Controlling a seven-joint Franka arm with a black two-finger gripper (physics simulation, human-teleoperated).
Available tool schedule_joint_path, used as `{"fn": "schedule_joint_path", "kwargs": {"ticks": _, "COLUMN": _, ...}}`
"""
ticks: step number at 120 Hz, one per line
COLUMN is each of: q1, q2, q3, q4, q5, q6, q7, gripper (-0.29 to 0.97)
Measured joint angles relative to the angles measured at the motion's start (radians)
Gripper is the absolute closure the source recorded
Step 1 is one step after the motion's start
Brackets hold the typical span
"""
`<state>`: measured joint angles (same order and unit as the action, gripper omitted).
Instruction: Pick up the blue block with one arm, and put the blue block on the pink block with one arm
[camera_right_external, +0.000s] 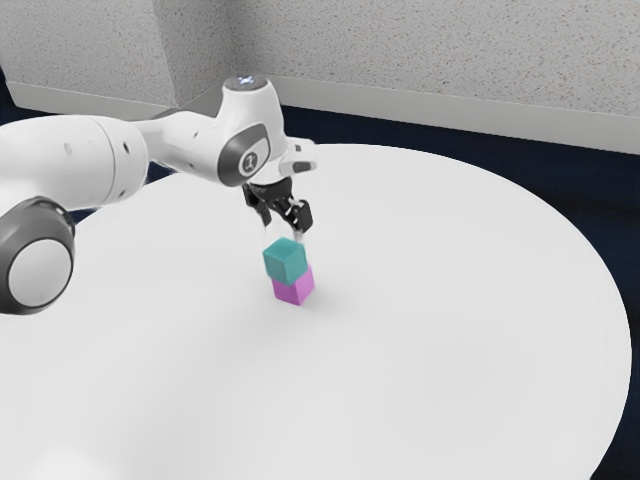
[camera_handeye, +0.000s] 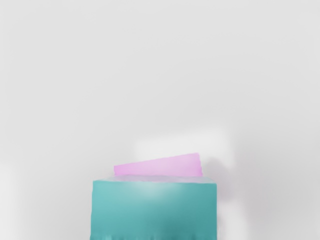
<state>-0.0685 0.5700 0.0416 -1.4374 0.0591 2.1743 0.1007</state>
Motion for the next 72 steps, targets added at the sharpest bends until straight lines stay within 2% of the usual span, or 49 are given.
{"fn": "schedule_joint_path", "kwargs": {"ticks": 40, "q1": 0.009, "q2": -0.061, "q3": 0.006, "q4": 0.040, "q5": -0.022, "q6": -0.067, "q7": 0.025, "gripper": 0.03}}
{"fn": "schedule_joint_path", "kwargs": {"ticks": 72, "q1": 0.021, "q2": -0.065, "q3": -0.001, "q4": 0.043, "q5": -0.032, "q6": -0.108, "q7": 0.038, "gripper": 0.02}}
